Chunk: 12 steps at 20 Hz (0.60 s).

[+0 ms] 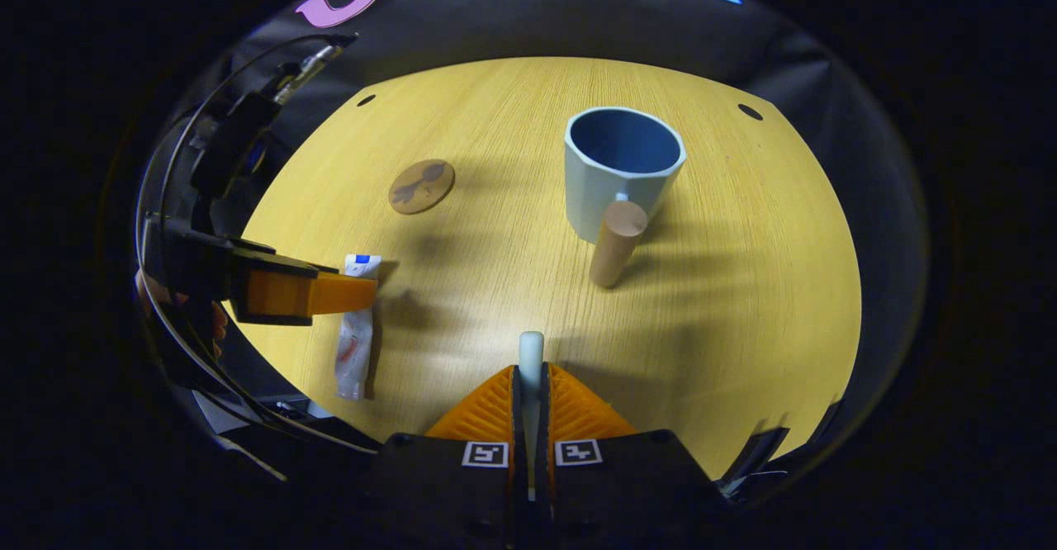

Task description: Put the toothbrush and toothpaste on the desktop into the cup, then pick up the cup and place it on the coaster on the desktop.

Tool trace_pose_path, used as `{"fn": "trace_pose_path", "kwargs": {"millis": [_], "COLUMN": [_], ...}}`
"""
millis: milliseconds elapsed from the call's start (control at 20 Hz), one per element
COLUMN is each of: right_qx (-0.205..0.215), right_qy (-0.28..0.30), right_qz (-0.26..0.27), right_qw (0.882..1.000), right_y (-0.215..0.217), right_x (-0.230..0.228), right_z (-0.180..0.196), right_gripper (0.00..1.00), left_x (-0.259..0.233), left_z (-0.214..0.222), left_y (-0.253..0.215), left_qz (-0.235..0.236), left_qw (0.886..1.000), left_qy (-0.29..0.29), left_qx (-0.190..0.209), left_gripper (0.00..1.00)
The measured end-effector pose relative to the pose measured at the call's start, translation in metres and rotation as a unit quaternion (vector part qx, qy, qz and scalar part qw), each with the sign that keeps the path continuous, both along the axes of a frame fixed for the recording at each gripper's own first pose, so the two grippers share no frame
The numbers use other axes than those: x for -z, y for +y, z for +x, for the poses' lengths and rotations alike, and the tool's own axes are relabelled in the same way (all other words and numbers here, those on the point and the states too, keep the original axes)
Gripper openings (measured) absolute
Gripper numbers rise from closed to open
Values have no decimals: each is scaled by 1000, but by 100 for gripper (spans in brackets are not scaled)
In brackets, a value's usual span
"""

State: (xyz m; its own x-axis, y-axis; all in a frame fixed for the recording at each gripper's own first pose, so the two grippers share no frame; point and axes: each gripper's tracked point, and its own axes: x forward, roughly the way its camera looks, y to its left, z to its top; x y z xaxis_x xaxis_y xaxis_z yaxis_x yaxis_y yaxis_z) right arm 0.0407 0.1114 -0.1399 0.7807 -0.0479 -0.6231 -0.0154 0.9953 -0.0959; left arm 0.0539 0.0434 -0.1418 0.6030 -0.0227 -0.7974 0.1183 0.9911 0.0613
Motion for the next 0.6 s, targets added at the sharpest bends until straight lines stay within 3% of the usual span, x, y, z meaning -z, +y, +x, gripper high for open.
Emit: {"fn": "trace_pose_path", "kwargs": {"millis": [250,400,450,600], "right_qx": [-13,-18,-21,-38], "right_qy": [-16,-24,-26,-40], "right_qz": [16,31,36,46], "right_qw": [1000,999,999,997], "right_y": [6,17,20,27], "right_x": [-17,-28,-34,-47], "right_z": [3,9,9,13], "right_gripper": [6,6,6,6], "left_x": [9,14,12,10], "left_z": [1,-1,2,4], "left_y": [-1,6,9,8], "left_qz": [-5,1,7,11], "left_qw": [999,999,999,999], "left_qy": [30,42,36,31], "left_qx": [-16,-23,-21,-25], "left_gripper": [45,42,31,25]}}
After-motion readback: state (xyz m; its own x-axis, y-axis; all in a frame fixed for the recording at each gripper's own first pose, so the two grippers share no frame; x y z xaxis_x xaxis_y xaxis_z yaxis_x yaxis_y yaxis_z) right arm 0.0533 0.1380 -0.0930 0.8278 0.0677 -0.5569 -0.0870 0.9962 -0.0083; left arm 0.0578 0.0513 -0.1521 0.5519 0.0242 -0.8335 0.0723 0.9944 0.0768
